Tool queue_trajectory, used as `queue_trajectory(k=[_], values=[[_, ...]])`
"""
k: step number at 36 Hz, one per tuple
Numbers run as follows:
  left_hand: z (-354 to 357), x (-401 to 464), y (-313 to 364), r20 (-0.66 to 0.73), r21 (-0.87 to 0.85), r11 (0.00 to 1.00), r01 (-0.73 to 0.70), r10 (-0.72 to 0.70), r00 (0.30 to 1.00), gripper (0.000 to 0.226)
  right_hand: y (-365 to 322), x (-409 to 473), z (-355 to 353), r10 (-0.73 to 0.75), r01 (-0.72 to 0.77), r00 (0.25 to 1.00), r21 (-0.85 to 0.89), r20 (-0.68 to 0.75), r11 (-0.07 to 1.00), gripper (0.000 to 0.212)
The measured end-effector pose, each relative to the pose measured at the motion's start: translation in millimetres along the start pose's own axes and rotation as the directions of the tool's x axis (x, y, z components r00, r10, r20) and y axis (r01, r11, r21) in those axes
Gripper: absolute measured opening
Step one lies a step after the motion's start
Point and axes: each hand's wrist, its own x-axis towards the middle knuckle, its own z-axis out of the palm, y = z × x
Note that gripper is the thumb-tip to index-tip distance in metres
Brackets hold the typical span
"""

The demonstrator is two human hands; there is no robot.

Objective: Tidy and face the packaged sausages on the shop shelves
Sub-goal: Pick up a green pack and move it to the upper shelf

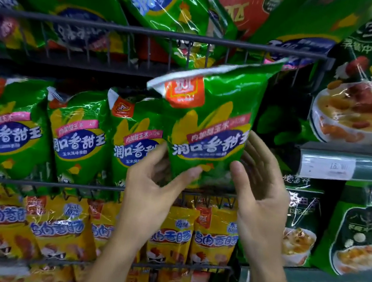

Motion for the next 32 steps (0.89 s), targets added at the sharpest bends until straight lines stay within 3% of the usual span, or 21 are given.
queue_trajectory(k=[4, 9, 15, 19, 27, 32], values=[[5.9, 10.6, -2.3, 0.013, 0.019, 1.000, -0.017, 0.017, 1.000, 0.042, 5.9, 6.7, -3.0, -0.032, 0.031, 0.999, -0.012, -0.034, 0.999, 0.045], [17.1, 16.2, -26.9, 0.048, 0.177, 0.983, 0.055, -0.064, 0.997, 0.044, 32.3, 9.9, -15.3, 0.043, -0.044, 0.999, -0.108, -0.010, 0.993, 0.045], [23.0, 17.6, -33.8, -0.011, 0.348, 0.933, 0.092, -0.094, 0.996, 0.062, 56.3, 11.0, -30.9, 0.174, -0.162, 0.985, -0.286, 0.017, 0.944, 0.047], [25.0, 19.7, -37.5, -0.039, 0.464, 0.881, 0.091, -0.082, 0.996, 0.072, 54.2, 10.9, -32.0, 0.185, -0.146, 0.980, -0.374, 0.068, 0.916, 0.052], [29.2, 5.3, -36.8, -0.162, 0.424, 0.905, 0.031, 0.042, 0.986, 0.073, 54.4, 7.2, -31.9, 0.137, -0.092, 0.989, -0.477, 0.059, 0.874, 0.055], [28.9, 3.7, -45.4, -0.045, 0.499, 0.866, 0.028, -0.006, 0.999, 0.078, 59.5, 9.2, -26.4, 0.159, -0.067, 0.981, -0.583, 0.108, 0.810, 0.058]])
